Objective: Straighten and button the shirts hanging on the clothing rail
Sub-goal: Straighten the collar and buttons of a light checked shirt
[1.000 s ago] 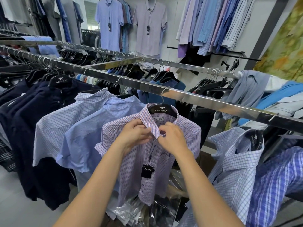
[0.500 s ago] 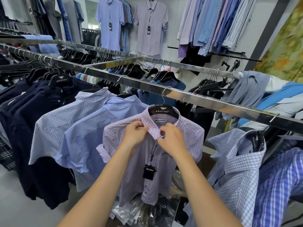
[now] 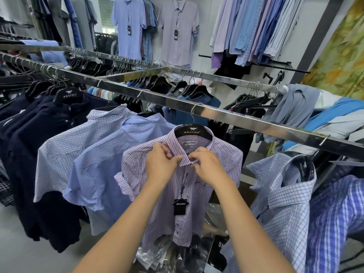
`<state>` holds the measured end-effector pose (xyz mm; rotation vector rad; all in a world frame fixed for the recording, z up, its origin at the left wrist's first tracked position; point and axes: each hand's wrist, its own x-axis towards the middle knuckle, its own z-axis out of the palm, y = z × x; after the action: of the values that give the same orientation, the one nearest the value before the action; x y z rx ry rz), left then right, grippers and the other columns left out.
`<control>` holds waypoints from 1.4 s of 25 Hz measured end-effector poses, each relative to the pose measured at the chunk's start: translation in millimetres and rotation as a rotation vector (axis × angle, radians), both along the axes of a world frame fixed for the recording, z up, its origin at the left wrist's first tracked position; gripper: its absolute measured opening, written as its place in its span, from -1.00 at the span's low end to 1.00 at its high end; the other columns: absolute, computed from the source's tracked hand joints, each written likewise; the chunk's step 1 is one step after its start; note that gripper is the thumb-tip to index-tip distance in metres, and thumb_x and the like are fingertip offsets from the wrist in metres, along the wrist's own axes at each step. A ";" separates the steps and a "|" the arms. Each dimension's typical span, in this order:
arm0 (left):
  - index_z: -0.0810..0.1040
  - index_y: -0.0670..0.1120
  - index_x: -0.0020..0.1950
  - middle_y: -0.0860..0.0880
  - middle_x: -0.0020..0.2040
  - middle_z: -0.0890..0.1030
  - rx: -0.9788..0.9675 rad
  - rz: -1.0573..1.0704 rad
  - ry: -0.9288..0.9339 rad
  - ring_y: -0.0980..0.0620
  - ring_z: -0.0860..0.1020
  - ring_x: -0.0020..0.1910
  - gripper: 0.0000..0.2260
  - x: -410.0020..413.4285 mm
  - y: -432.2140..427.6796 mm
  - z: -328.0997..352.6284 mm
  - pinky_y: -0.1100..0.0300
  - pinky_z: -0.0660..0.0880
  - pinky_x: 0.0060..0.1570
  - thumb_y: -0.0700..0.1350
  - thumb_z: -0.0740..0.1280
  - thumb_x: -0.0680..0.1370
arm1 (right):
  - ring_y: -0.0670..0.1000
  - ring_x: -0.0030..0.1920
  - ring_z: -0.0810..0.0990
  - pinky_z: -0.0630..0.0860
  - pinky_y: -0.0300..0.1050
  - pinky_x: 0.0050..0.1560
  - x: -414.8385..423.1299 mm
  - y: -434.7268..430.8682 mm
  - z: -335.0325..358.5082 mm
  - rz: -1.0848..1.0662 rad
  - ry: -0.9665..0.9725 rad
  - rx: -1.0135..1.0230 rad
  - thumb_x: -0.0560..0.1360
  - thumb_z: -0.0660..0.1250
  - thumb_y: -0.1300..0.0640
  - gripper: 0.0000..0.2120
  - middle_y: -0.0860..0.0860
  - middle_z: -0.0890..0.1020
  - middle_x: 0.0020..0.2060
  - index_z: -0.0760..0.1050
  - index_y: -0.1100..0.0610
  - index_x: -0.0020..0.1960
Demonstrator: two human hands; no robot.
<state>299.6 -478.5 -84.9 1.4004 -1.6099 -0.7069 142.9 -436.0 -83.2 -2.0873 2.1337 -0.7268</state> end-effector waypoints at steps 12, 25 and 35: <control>0.65 -0.01 -0.04 0.02 -0.15 0.51 -0.541 -0.333 -0.694 -0.12 0.60 -0.14 -0.89 4.0 -10.6 7.6 0.06 0.48 -0.30 -0.02 0.37 0.53 | -0.05 -0.01 0.54 0.49 -0.06 0.02 -11.4 6.0 22.5 -0.022 0.034 -0.028 0.49 0.47 0.03 -0.92 -0.16 0.61 -0.12 0.68 -0.07 -0.01; 0.65 0.11 -0.10 0.16 -0.23 0.60 -0.500 -0.391 -0.415 0.17 0.54 -0.24 -0.86 14.6 -12.5 29.2 0.13 0.54 -0.19 0.14 0.41 0.48 | -0.16 -0.29 0.55 0.54 -0.14 -0.20 -18.1 15.8 35.3 -0.144 -0.159 -0.461 0.44 0.48 -0.05 -0.87 -0.16 0.56 -0.16 0.58 -0.02 -0.13; 0.63 -0.03 0.03 0.06 -0.31 0.50 -0.411 -0.152 -0.420 -0.09 0.55 -0.18 -0.78 20.5 -42.8 49.7 0.13 0.39 -0.26 -0.18 0.30 0.43 | 0.07 -0.04 0.62 0.56 -0.08 0.00 -37.4 -13.1 43.5 -0.268 -0.172 -0.420 0.60 0.34 0.11 -0.81 0.03 0.65 -0.01 0.72 0.08 0.10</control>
<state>320.1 -521.4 -35.2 1.1769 -2.0645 -0.1434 105.5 -449.0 -39.6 -1.8240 2.3456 -1.4387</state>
